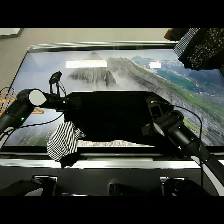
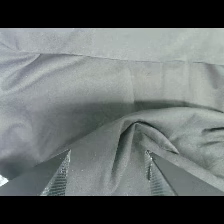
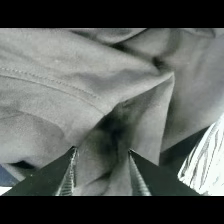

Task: Fold the clothes and pants, and hang the long-sleeved shirts on hangers.

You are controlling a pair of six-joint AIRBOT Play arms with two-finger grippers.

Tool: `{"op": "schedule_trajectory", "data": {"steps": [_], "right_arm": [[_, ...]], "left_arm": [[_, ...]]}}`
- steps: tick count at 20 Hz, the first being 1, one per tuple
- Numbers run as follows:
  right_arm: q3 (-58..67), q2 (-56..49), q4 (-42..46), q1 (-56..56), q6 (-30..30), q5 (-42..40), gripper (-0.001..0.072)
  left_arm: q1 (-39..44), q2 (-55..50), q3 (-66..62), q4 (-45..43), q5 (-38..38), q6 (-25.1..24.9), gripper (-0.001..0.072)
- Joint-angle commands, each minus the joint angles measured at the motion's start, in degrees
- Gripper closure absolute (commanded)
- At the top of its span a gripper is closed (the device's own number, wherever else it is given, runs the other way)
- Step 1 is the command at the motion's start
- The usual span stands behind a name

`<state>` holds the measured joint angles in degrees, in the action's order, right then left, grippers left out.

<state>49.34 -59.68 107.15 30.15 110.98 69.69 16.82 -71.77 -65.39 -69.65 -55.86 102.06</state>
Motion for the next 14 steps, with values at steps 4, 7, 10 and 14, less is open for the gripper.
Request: {"op": "schedule_trajectory", "data": {"steps": [4,7,10,14], "right_arm": [[-0.33,-0.74,-1.22,0.04,-1.36,-1.95,0.0323],[-0.33,-2.86,-0.11,0.04,-1.53,-2.38,0.0322],[-0.44,-3.61,0.37,0.04,-1.53,-4.79,0.0323],[-0.44,-4.61,2.51,0.04,-1.49,-5.18,0.0324]], "left_arm": [[-0.07,-0.02,0.02,-0.07,0.09,0.0,0.0174],[-0.07,-0.02,0.02,-0.09,0.11,0.0,0.0174],[-0.07,-0.02,0.02,-0.09,0.55,0.0,0.0174],[-0.07,-0.02,0.02,-0.07,1.44,0.0,0.0174]]}}
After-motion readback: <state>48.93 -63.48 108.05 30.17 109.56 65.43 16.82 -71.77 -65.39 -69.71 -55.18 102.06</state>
